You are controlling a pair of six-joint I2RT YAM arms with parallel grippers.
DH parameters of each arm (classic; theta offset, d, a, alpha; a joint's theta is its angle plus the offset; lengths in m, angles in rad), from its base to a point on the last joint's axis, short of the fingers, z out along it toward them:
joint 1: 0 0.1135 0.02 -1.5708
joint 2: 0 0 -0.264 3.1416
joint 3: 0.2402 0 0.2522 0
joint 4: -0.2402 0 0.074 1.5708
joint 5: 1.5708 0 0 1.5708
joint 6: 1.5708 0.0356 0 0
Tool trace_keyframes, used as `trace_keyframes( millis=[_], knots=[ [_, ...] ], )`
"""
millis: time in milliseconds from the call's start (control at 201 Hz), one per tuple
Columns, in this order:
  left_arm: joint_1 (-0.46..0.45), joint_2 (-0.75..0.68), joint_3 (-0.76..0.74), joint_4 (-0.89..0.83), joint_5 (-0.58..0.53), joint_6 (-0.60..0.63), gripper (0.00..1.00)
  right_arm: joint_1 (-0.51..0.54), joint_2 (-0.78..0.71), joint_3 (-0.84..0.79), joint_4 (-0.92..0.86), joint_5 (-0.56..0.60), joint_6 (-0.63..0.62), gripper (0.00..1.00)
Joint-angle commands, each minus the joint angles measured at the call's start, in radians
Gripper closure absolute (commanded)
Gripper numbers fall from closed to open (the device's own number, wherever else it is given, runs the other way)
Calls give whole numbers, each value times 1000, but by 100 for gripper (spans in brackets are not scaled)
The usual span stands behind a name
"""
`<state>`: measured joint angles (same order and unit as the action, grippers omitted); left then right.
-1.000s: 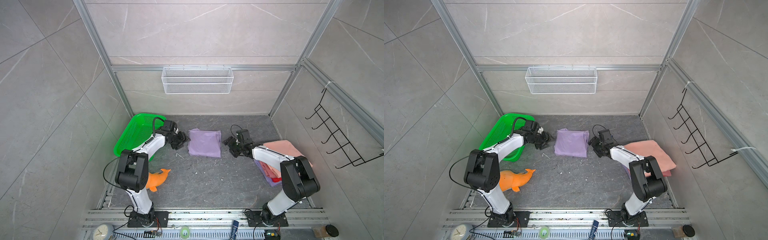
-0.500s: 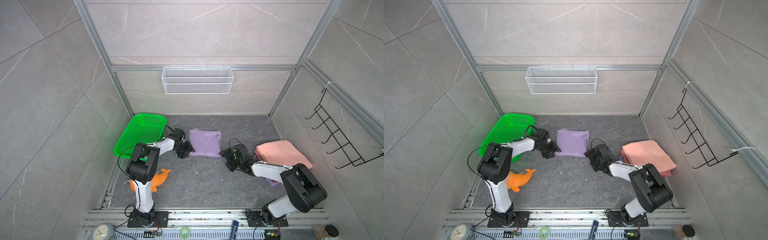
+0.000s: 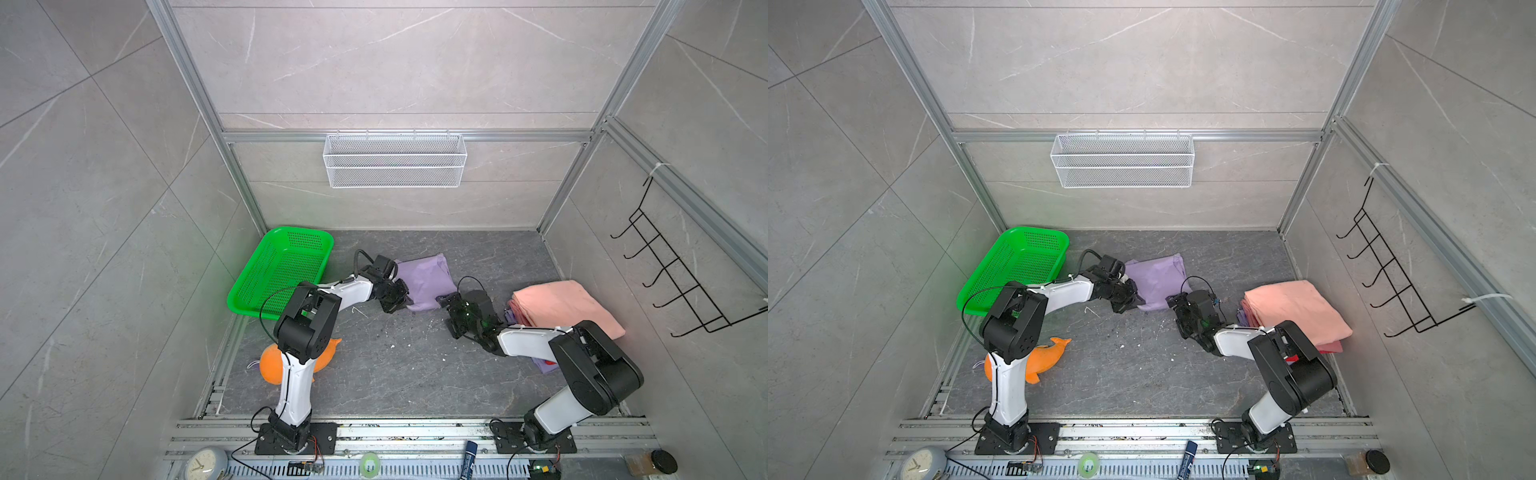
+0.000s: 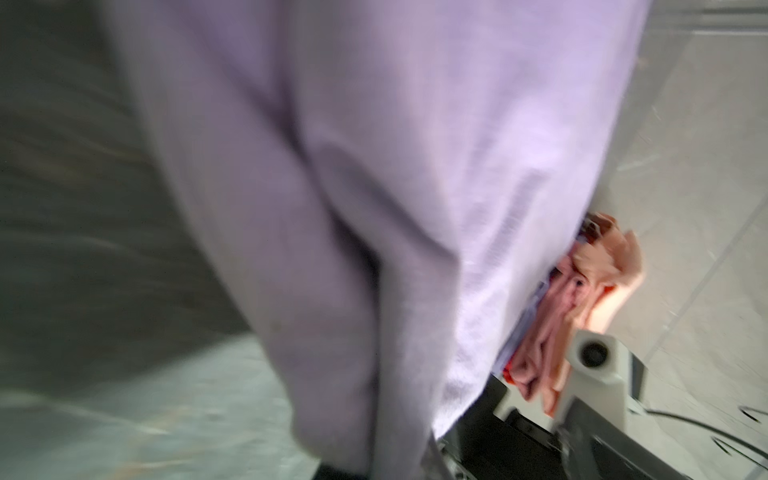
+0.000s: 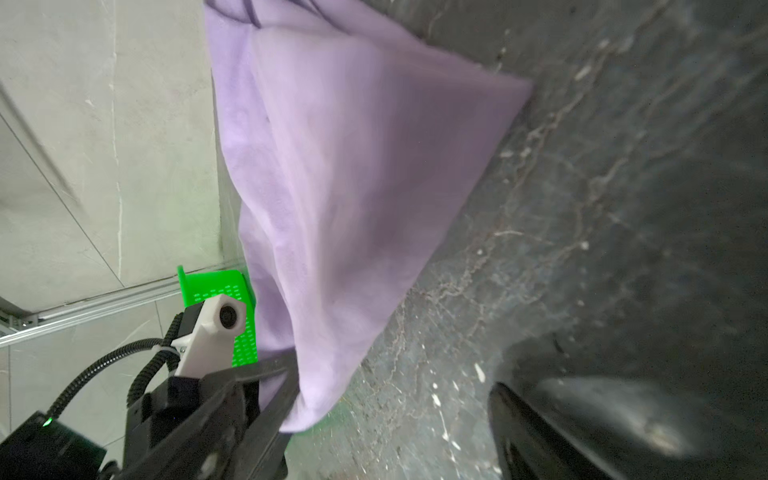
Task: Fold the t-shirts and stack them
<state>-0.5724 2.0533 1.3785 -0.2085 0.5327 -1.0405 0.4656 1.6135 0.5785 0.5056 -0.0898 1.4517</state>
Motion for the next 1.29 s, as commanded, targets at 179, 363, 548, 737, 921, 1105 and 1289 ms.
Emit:
trace_keyframes(
  millis=[179,363,548,737,921,1105,1289],
  knots=[
    [-59,-74,10,82,113,-173,100,2,174,-12,343,94,138,5],
    [-66,-92,-33,54,126,-172,100,-3,201,-25,382,133,171,10],
    [-71,-127,-78,45,148,-167,100,-13,156,-4,218,134,147,61],
    [-69,-149,-80,-47,132,-78,78,-41,15,164,-407,139,-9,96],
    [-38,-198,-19,-173,50,53,26,-103,16,365,-757,112,-192,100],
    [20,-246,-2,-176,28,125,0,-213,102,618,-1031,121,-401,100],
    [74,-272,-16,-165,-8,182,0,-351,219,891,-1223,116,-587,100]
  ],
)
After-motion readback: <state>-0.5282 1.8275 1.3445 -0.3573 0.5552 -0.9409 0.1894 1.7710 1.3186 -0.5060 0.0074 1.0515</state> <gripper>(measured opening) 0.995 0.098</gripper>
